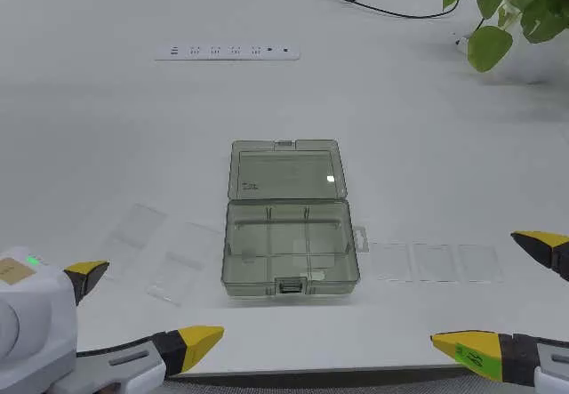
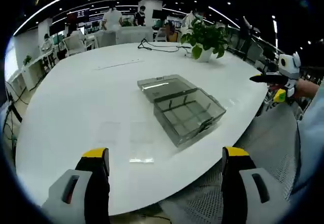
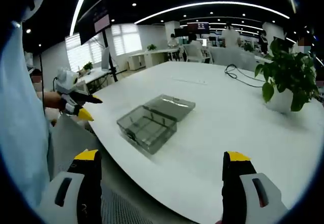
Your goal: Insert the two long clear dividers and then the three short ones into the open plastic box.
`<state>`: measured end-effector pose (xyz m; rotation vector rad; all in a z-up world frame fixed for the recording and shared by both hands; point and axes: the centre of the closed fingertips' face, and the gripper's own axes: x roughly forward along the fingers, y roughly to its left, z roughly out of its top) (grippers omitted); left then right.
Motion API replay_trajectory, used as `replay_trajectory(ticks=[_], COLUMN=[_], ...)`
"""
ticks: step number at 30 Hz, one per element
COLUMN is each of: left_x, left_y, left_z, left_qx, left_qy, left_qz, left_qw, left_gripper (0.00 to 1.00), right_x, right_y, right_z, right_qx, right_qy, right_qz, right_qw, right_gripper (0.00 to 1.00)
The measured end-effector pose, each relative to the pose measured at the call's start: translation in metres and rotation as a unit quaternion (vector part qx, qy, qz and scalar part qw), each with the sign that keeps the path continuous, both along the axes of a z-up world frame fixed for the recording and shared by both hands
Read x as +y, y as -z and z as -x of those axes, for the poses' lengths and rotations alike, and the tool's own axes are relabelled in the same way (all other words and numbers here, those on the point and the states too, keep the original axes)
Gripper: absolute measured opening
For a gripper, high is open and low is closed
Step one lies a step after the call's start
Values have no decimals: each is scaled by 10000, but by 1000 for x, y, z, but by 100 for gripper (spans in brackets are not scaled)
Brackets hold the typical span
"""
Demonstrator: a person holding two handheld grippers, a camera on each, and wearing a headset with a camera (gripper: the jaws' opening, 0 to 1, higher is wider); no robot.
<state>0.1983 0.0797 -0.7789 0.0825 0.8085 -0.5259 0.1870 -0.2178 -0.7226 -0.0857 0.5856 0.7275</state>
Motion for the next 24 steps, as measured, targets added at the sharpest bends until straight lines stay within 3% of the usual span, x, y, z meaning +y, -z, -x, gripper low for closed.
replay_trajectory(ticks=[19,24], left_x=[3,1], left_y=[10,9], left_z=[-11,-11], left_qx=[422,423], left_qy=[-37,16], left_qz=[-106,-151], left_qw=[9990,9990], left_gripper=[87,87], right_x=[0,-2], right_y=[2,2], right_z=[-1,-1], right_qx=[50,59], right_qy=[-76,-54], right_qz=[44,35], right_qw=[9999,10000], right_gripper=[100,100])
